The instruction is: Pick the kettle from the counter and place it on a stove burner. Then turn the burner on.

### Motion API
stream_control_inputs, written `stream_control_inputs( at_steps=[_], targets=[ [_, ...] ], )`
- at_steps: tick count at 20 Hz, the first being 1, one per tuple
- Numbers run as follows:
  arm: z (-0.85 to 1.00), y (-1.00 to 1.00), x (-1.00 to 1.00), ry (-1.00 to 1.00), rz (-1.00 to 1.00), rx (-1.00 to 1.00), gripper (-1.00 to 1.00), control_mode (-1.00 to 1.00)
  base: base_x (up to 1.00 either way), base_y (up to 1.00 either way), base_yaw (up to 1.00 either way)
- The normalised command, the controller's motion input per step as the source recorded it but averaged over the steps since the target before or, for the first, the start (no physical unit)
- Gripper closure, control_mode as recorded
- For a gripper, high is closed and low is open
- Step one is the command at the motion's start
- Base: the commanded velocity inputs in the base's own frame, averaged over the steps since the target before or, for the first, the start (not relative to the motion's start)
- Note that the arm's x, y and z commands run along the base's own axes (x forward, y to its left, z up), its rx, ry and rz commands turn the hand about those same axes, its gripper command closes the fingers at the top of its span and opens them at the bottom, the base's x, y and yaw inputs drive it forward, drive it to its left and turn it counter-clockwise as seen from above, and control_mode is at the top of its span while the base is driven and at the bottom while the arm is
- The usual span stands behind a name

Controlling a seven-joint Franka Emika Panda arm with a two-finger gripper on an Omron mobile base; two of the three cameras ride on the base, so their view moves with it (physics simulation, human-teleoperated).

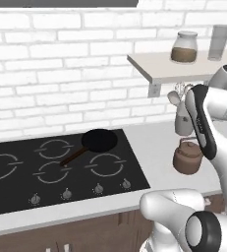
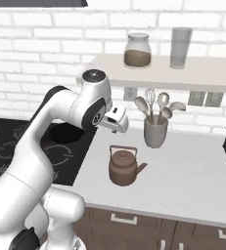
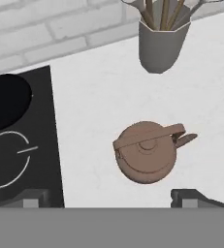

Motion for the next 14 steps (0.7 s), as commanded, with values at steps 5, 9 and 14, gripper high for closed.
stream_control_inputs(
  at_steps=[5,9,14],
  targets=[
    [-0.15,-0.16,0.05,0.09,-0.05,-0.01,-1.00,-1.00,0.00,-0.17,-0.01],
    [-0.48,0.02,0.18,0.01,-0.12,-0.01,-1.00,-1.00,0.00,0.00,0.00],
    [-0.46,0.02,0.09,0.02,-0.30,0.04,-1.00,-1.00,0.00,0.00,0.00]
  ],
)
